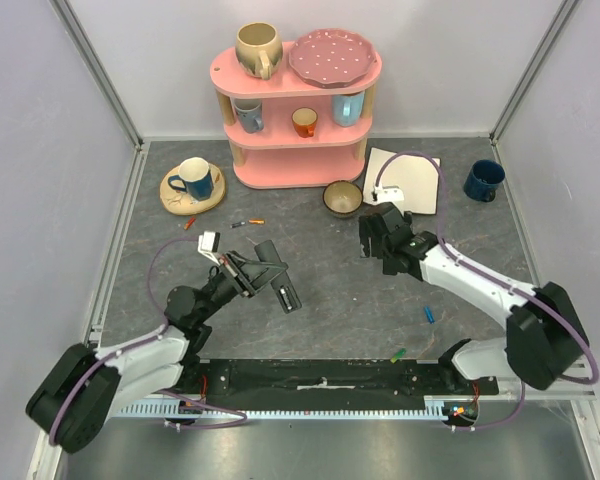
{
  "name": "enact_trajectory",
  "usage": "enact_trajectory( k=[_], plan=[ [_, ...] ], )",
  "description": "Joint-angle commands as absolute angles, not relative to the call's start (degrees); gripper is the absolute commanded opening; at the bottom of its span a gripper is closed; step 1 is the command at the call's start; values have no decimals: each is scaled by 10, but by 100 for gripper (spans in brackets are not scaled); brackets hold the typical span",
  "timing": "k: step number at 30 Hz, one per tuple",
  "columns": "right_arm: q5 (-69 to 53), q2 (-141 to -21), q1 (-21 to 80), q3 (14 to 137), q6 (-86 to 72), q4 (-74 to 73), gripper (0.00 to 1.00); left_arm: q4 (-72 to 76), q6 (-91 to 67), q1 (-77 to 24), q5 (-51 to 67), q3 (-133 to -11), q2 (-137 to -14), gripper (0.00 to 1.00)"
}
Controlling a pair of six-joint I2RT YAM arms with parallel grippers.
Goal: Load the batteries into the remote control
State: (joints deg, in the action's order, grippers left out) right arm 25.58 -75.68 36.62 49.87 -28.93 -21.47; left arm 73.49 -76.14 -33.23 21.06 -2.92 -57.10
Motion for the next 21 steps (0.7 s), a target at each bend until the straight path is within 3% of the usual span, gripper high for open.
enact_trajectory(
  k=[1,10,21],
  plan=[
    [261,-815,310,518,-259,-157,79,691,-716,-333,209,-4,-494,2],
    [196,-948,260,559,-269,-100,79,585,-695,-332,195,15,-374,2],
    [202,-1022,255,585,-278,-69,79,553,-686,-332,185,31,-341,2]
  ],
)
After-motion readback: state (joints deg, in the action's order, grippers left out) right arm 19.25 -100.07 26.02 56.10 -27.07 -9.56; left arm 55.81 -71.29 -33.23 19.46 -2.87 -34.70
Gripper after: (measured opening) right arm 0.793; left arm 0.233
